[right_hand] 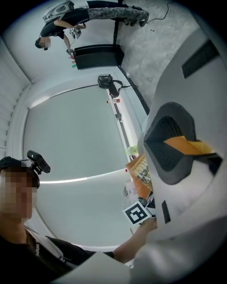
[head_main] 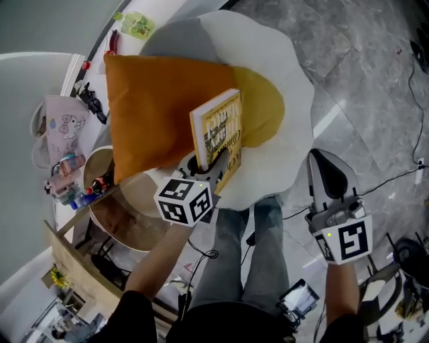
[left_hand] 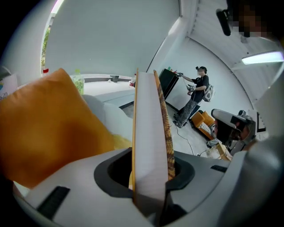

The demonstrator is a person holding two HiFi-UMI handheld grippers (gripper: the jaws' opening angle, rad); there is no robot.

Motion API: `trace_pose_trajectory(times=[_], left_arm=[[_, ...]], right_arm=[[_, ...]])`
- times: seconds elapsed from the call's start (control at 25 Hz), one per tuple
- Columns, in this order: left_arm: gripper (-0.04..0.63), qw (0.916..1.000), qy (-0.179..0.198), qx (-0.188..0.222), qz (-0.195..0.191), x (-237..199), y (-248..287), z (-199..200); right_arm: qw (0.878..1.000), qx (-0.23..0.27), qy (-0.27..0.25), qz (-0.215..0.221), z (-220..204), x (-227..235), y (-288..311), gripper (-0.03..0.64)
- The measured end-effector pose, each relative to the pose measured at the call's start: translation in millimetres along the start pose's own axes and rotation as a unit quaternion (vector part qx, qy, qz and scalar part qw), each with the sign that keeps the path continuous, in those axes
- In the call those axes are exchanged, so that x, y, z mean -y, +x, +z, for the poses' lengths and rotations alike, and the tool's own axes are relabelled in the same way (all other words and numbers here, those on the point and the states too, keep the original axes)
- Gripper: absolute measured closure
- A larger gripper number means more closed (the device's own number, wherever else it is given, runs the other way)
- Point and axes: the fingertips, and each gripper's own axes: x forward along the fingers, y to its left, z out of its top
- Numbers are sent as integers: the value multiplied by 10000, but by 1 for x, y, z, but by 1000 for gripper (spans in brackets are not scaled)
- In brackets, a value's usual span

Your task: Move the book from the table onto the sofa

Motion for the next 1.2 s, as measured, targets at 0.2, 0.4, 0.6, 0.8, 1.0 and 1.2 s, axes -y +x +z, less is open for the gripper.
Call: trace_pose_trajectory(times=[0.2, 0.4, 0.6, 0.8, 1.0, 1.2], left_arm=[[443, 9993, -321, -199, 15, -28, 52, -40], [443, 9983, -510, -281, 85, -51, 110, -66], [443, 9967, -559, -481, 329, -77, 159, -88], [442, 9915, -898, -777, 527, -97, 194, -108], [442, 9882, -752, -1104, 743, -110, 212, -126], [441, 9874, -618, -1284, 689, -106, 229, -135]], right_arm=[[9998, -152, 108, 102, -53, 0, 30, 604], [9996, -225, 124, 153, -101, 13, 54, 604], [9991, -317, 229, 148, -135, 24, 68, 604], [9986, -385, 360, 102, -155, 36, 74, 603], [9983, -404, 409, 98, -163, 44, 76, 604], [9981, -418, 436, 82, -168, 47, 74, 603]])
